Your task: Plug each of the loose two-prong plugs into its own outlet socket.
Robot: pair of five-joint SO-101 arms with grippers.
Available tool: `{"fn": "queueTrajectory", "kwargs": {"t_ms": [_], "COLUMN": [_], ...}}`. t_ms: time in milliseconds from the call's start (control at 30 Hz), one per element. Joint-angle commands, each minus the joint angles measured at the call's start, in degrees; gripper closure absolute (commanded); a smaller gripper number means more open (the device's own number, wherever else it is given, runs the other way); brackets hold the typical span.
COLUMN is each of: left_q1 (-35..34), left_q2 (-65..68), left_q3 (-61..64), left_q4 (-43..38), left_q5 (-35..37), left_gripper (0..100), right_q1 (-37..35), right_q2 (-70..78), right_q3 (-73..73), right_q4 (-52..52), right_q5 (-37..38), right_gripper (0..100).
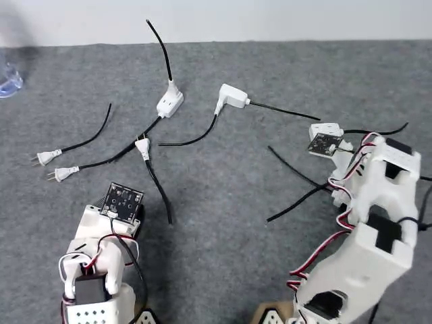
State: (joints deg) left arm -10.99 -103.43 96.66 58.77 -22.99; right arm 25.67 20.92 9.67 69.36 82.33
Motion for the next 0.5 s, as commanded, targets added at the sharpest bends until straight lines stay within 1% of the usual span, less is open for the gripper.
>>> {"fn": "queueTrajectory", "kwargs": {"t_ms": [0, 100, 167, 267, 467], "left_q1": [0.4, 0.4, 0.4, 0.4, 0.4], "left_q2": [-0.7, -0.7, -0.7, -0.7, -0.7], "left_q3": [-0.3, -0.3, -0.3, -0.3, -0.3], "left_q4": [-0.8, -1.0, -1.0, -1.0, -0.8], "left_q5": [-0.3, -0.3, -0.3, -0.3, -0.3], "left_gripper": [76, 76, 76, 76, 76], "right_q1": [0.6, 0.5, 0.3, -1.1, -4.8], "right_q2": [2.4, 0.0, -5.1, -16.0, -39.7], "right_q3": [0.8, 0.8, 0.8, 0.8, -0.4], "right_q4": [-1.7, 0.7, 5.8, 16.0, 27.8], "right_q5": [0.6, 1.1, 3.9, 8.3, 8.8], "right_gripper": [98.1, 99.0, 99.1, 99.1, 99.1]}}
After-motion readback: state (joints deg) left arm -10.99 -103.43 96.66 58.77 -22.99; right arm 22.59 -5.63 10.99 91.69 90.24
